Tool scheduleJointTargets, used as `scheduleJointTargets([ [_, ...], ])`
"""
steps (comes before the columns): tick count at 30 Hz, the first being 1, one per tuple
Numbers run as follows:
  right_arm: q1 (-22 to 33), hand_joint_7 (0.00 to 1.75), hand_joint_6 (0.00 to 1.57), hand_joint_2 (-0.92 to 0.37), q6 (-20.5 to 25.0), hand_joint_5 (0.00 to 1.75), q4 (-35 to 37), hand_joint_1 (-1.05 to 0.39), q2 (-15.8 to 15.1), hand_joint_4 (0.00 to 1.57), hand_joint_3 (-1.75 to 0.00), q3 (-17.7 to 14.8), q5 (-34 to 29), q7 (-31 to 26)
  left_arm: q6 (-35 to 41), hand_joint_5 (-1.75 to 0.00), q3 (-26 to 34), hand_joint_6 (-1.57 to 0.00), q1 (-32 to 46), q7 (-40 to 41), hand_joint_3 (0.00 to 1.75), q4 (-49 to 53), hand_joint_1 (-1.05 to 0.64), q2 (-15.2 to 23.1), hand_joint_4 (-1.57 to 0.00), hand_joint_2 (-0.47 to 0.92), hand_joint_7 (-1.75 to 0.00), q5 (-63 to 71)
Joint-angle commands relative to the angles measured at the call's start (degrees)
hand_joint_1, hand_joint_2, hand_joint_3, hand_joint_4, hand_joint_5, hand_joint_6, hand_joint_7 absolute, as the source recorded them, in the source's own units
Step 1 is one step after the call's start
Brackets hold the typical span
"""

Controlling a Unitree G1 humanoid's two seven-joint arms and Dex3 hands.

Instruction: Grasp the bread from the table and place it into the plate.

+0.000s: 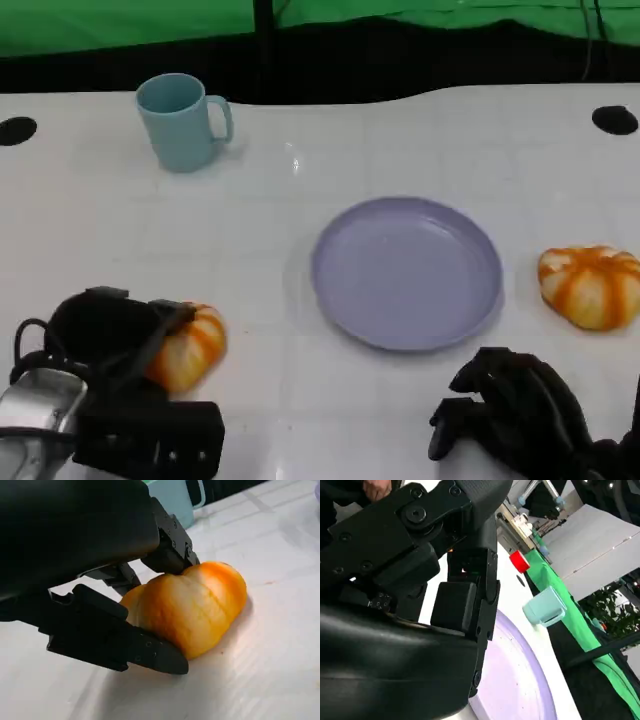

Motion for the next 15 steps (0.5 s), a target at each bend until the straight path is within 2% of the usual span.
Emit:
scheduleJointTargets([
  [1,0.42,0.36,1.57,-0.72,0.33,0.74,-0.96,-1.05,-0.27,1.57,0.00,-0.33,0.45,-0.30,-3.11,-1.65,-2.20,-0.87,-1.85,4.94,0.41,9.60,-0.28,0.01,-0.69,0.92,-0.94,-1.71],
  [3,0.42,0.36,1.57,-0.72,0.35,0.74,-0.99,-1.05,-0.27,1.57,0.00,-0.33,0.44,-0.29,-3.77,-1.73,-2.91,-0.75,-2.61,6.23,0.41,11.28,-0.28,0.08,-0.68,0.92,-1.23,-2.17],
  [5,0.40,0.36,1.57,-0.72,0.38,0.74,-0.95,-1.05,-0.34,1.57,0.00,-0.39,0.52,-0.09,-5.32,-1.74,-3.09,-0.72,-3.01,9.31,0.41,12.43,-0.27,0.00,-0.68,0.92,-1.30,-2.98],
  [7,0.34,0.36,1.57,-0.72,0.35,0.73,-0.81,-1.05,-0.39,1.57,0.00,-0.48,0.61,0.13,-8.01,-1.75,-2.99,-0.61,-3.25,14.26,0.76,13.78,-0.27,-0.16,-0.72,0.79,-1.61,-4.07],
  [8,0.29,0.36,1.57,-0.72,0.46,0.73,-0.71,-1.05,-0.33,1.57,0.00,-0.56,0.74,0.14,-9.92,-1.75,-2.80,-0.60,-3.31,17.12,0.85,14.60,-0.26,-0.28,-0.73,0.74,-1.65,-4.82],
  [9,0.26,0.36,1.57,-0.72,0.54,0.73,-0.66,-1.05,-0.28,1.57,0.00,-0.61,0.83,0.11,-11.21,-1.75,-2.79,-0.61,-3.46,18.92,0.97,15.36,-0.26,-0.34,-0.75,0.68,-1.66,-5.28],
  [11,0.13,0.36,1.57,-0.72,0.37,0.72,-0.48,-1.05,-0.27,1.57,0.00,-0.59,0.62,-0.06,-13.62,-1.75,-2.71,-0.62,-3.80,22.43,1.08,16.47,-0.27,-0.57,-0.76,0.63,-1.66,-6.12],
  [13,0.12,0.35,1.57,-0.72,-0.02,0.73,-0.44,-1.05,-0.30,1.57,0.00,-0.50,0.29,-0.20,-15.07,-1.75,-2.87,-0.65,-4.22,24.45,1.18,16.82,-0.26,-0.69,-0.78,0.60,-1.59,-6.49],
  [15,0.04,0.35,1.57,-0.73,-0.39,0.73,-0.18,-1.05,-0.44,1.57,-0.01,-0.52,0.27,0.22,-15.19,-1.75,-2.82,-0.73,-4.53,24.26,1.26,15.26,-0.26,-0.96,-0.79,0.56,-1.42,-6.81],
])
